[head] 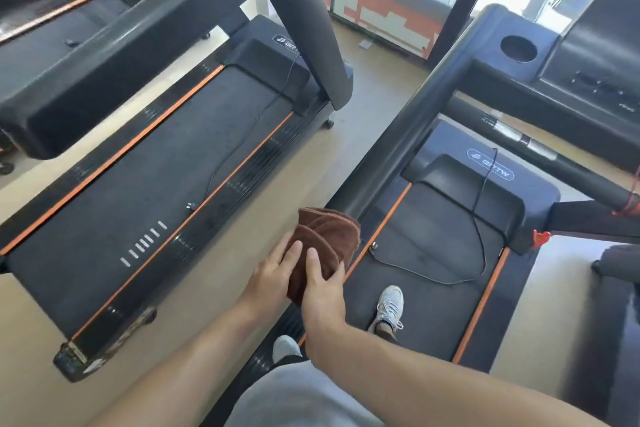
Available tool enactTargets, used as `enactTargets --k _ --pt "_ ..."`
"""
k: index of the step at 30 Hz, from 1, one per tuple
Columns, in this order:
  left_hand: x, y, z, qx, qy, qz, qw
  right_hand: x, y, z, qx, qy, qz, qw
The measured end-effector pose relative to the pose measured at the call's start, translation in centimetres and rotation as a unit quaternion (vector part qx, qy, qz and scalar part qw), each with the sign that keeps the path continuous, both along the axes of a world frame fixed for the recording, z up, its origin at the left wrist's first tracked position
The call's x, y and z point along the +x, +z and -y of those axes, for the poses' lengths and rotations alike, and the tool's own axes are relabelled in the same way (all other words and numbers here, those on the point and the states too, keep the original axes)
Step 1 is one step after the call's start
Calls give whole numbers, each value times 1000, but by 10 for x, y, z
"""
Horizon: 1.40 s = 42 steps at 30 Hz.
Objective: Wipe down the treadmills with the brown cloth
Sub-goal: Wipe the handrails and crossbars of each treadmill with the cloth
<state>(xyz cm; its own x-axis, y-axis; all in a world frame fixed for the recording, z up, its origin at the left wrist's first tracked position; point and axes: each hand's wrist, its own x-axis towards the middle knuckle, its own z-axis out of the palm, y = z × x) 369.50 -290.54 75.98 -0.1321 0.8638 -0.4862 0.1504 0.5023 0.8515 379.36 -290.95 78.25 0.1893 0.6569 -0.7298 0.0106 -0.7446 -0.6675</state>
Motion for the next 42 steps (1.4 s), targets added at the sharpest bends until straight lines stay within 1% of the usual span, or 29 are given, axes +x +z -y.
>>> enactTargets --k 3,6,10,13,15,17,19,21,23,27,32,35,37,40,42 --pt "3 0 4 -1 7 -15 1000 -1 -1 4 27 9 -2 1000" --pt "3 6 -15 2 -33 -28 999 5 5 -2 87 14 16 996" --pt "13 10 -61 25 -94 -69 993 17 1 -37 176 7 63 982" --pt "34 14 -112 29 -148 -113 982 37 -1 -82 252 40 106 961" --pt "51 20 -150 23 -173 -135 975 58 -1 -125 307 109 167 930" --pt "70 28 -192 21 -195 -154 968 84 3 -179 343 207 251 881" --pt "92 33 -237 16 -211 -191 959 111 14 -237 336 307 330 827" --pt "116 38 -282 -7 -225 -219 949 136 25 -291 324 366 381 785" --pt "141 44 -326 -13 -225 -244 943 160 32 -337 321 387 402 765" --pt "187 58 -398 -20 -173 -258 950 210 39 -412 325 411 407 748" --pt "240 76 -466 -17 -162 -346 924 262 52 -484 334 442 450 701" --pt "267 80 -498 0 -164 -381 910 285 60 -518 313 443 465 699" --pt "285 80 -517 17 -174 -403 899 302 66 -538 284 444 470 708" --pt "308 78 -548 38 -196 -441 875 327 68 -562 246 432 466 732" --pt "320 74 -566 48 -209 -460 861 341 66 -573 237 428 473 733"
